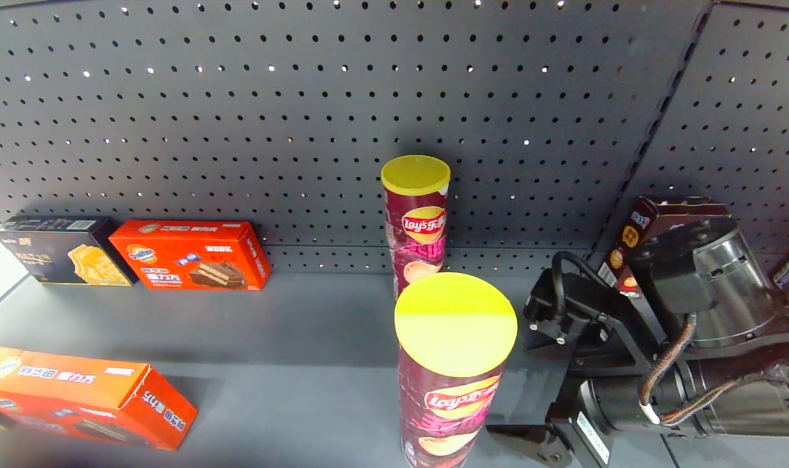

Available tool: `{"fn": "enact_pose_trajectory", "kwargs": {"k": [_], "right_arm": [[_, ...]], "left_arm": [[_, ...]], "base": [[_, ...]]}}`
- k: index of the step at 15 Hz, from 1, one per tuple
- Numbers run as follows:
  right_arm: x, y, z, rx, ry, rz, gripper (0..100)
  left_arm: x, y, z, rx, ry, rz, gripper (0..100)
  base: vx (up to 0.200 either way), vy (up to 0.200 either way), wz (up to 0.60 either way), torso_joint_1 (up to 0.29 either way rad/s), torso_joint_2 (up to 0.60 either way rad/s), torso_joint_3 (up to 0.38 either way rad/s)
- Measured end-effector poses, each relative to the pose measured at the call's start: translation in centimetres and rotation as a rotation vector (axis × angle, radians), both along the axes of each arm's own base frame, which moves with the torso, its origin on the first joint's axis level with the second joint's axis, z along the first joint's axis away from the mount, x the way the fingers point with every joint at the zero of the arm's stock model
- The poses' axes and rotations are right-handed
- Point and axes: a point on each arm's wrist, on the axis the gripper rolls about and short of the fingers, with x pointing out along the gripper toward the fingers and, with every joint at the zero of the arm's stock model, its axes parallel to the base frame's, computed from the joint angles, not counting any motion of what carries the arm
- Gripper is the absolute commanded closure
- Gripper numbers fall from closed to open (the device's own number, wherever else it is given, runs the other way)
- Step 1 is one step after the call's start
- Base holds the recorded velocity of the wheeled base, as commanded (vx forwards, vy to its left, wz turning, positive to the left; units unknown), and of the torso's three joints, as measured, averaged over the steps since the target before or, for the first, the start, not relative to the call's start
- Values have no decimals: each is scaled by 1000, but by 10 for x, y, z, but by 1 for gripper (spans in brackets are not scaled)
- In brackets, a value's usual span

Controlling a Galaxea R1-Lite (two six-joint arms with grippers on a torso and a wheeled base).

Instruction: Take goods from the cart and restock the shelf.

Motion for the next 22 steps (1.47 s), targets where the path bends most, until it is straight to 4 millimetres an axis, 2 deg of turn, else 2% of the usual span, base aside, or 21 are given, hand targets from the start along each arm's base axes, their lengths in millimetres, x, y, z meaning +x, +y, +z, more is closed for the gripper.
{"fn": "enact_pose_trajectory", "kwargs": {"k": [9,22], "right_arm": [[3,4,3,9,-10,1,0],[2,13,-3,-8,9,31,0]], "left_arm": [[0,0,0,0,0,0,0],[0,0,0,0,0,-1,0]], "base": [[0,0,0,0,0,0],[0,0,0,0,0,0]]}}
